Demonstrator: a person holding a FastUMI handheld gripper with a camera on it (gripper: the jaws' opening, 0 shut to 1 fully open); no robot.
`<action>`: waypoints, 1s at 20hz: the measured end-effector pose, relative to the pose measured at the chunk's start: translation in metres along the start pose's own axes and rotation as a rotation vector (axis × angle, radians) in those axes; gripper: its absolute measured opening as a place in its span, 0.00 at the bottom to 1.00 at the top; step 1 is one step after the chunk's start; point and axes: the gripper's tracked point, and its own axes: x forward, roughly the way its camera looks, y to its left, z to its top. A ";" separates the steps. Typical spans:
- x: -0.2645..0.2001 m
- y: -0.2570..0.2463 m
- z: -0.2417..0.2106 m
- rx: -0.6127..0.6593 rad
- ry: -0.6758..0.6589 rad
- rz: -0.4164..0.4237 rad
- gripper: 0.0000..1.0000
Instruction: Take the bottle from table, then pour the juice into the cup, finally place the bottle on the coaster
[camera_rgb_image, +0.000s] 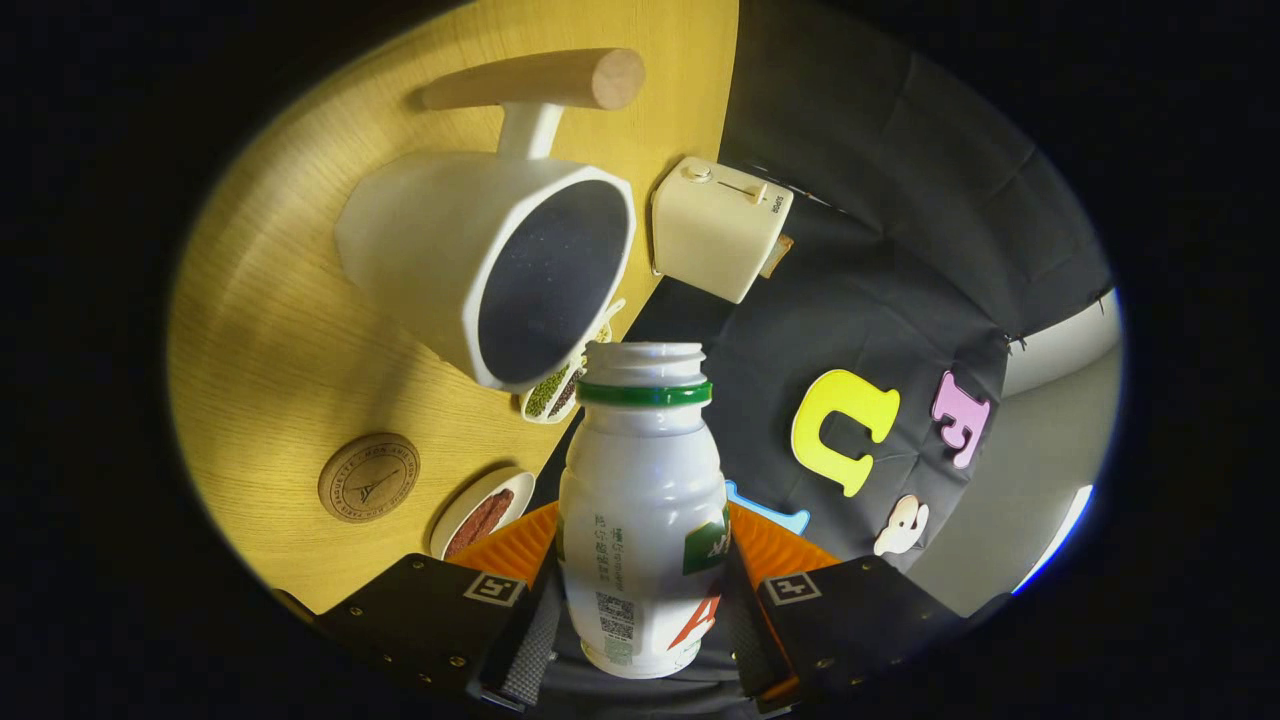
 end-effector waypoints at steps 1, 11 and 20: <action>0.001 -0.001 0.002 0.019 -0.011 0.000 0.72; 0.002 -0.005 0.007 0.313 -0.050 -0.007 0.72; -0.003 0.002 -0.005 0.568 -0.068 0.017 0.72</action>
